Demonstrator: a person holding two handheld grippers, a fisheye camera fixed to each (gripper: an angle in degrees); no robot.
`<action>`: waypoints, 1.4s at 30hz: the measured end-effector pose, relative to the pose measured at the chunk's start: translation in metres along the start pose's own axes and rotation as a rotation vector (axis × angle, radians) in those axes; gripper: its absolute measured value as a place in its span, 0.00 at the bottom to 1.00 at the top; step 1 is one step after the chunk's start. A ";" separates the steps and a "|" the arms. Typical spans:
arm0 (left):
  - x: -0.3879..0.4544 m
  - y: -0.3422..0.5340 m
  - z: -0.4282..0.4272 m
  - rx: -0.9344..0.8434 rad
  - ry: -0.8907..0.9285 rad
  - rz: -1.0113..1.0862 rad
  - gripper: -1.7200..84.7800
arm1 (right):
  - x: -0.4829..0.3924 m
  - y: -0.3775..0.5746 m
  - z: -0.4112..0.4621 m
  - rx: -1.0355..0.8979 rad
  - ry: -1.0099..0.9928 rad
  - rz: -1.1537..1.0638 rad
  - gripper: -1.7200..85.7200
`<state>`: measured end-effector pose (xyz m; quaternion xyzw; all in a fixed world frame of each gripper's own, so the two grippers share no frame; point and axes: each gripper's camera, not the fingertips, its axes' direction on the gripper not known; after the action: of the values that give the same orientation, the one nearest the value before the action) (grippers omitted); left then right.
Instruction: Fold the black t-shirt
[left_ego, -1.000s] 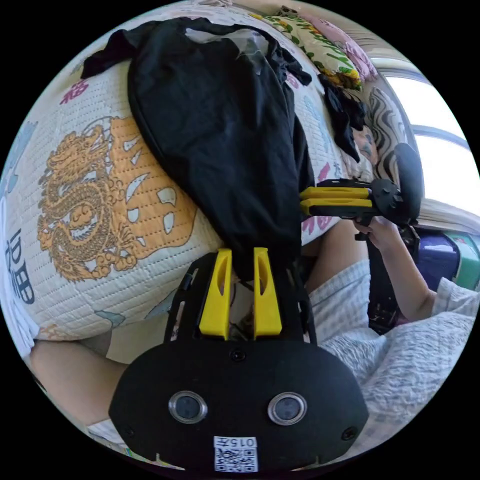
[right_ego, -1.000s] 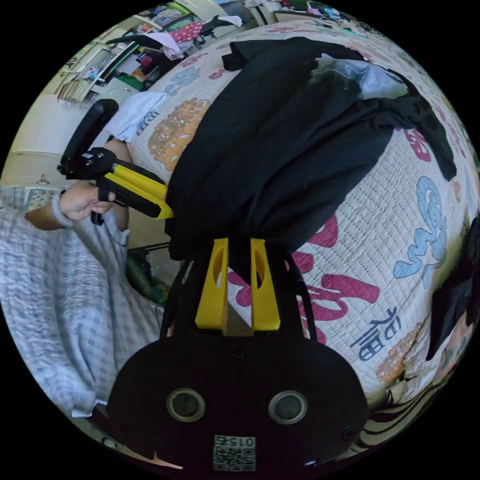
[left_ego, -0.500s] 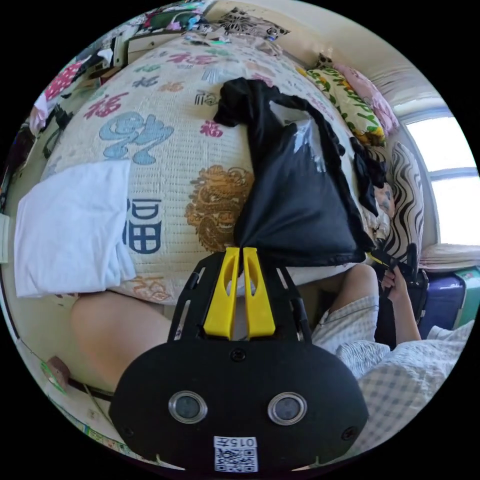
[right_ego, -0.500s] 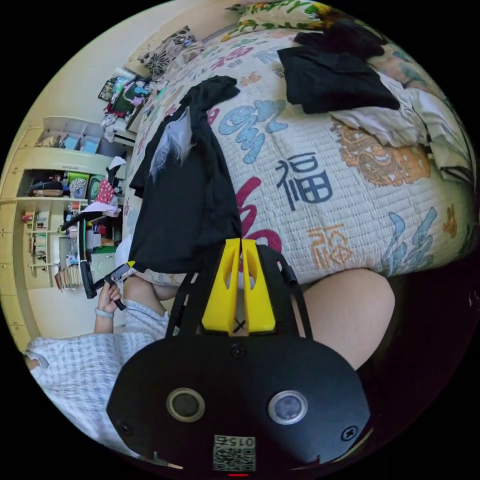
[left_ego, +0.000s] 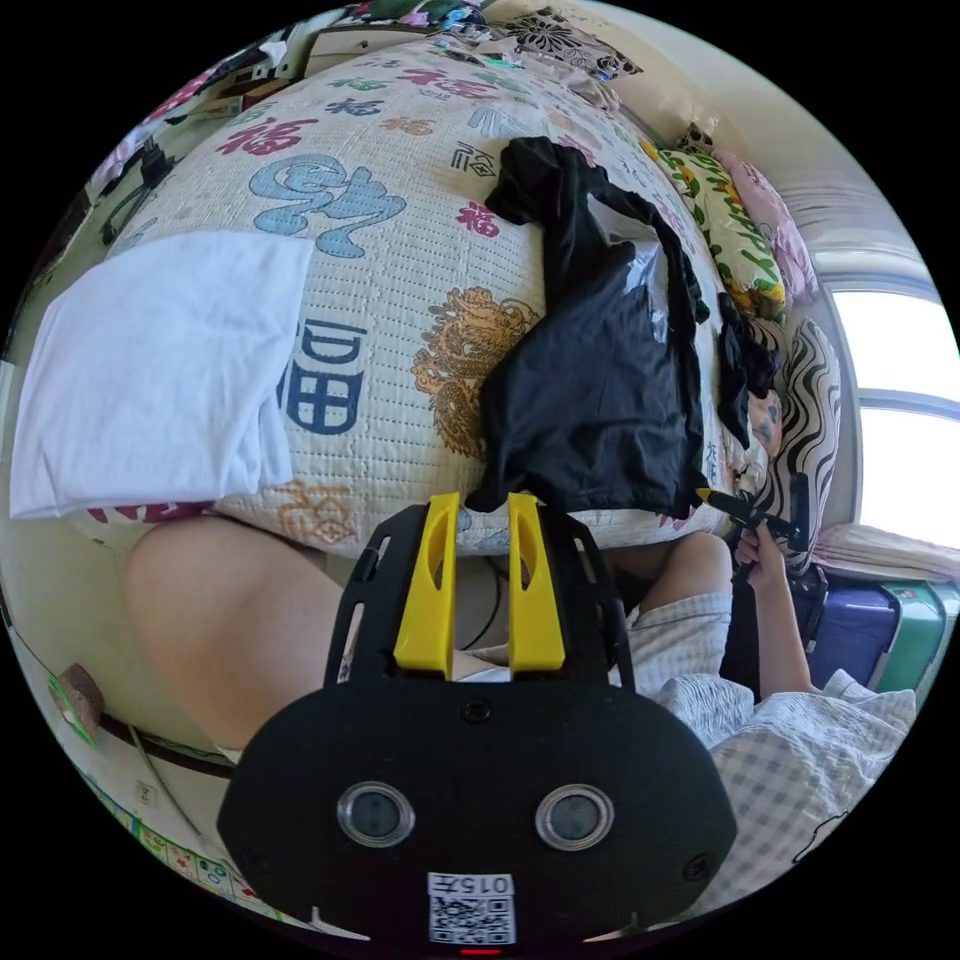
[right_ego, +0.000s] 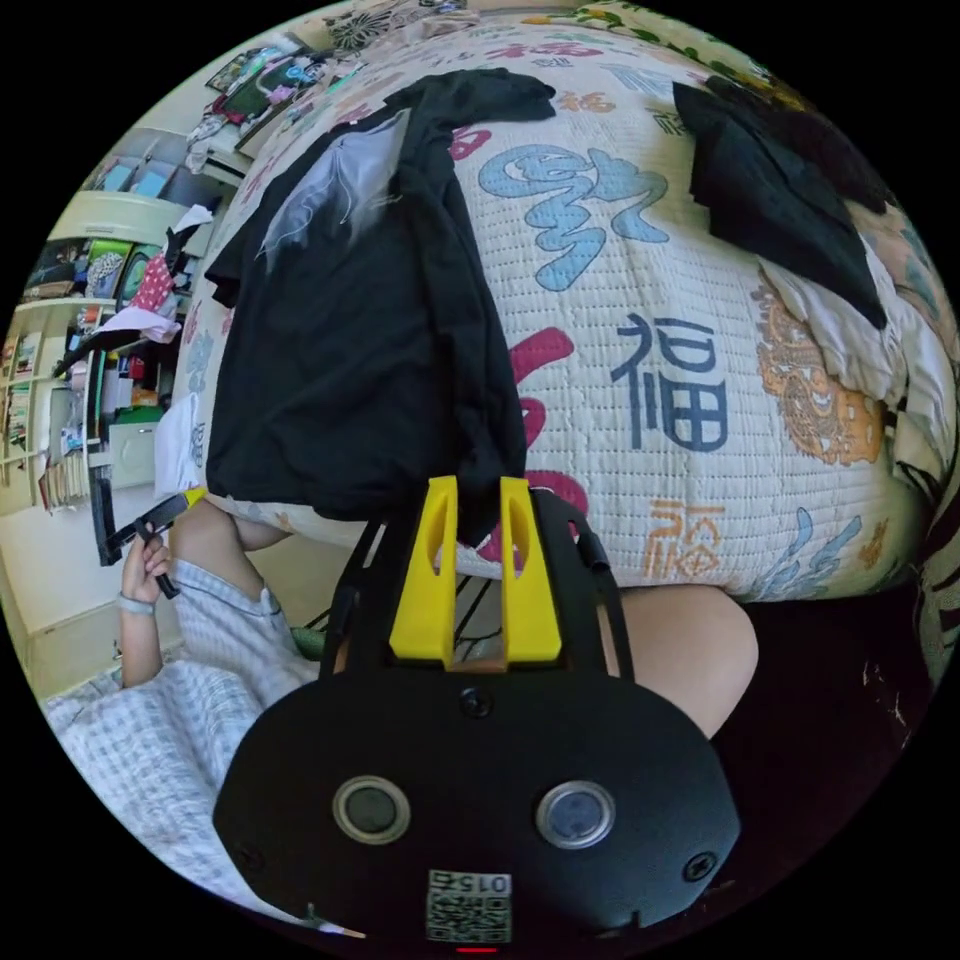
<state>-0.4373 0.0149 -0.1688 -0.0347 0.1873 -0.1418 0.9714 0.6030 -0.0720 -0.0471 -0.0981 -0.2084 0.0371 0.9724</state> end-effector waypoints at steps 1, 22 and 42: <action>-0.003 0.001 -0.001 0.002 -0.011 0.002 0.11 | 0.008 0.006 -0.006 0.034 -0.014 -0.001 0.04; 0.004 0.004 0.057 -0.161 0.165 0.070 0.11 | 0.125 0.082 -0.086 0.103 0.136 0.112 0.01; 0.074 -0.209 -0.258 0.591 0.443 0.216 0.01 | 0.030 -0.044 -0.322 0.606 -0.309 -0.085 0.01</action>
<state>-0.5229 -0.2100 -0.4091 0.2980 0.3465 -0.0908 0.8848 0.7641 -0.1680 -0.3138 0.2106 -0.3366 0.0709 0.9150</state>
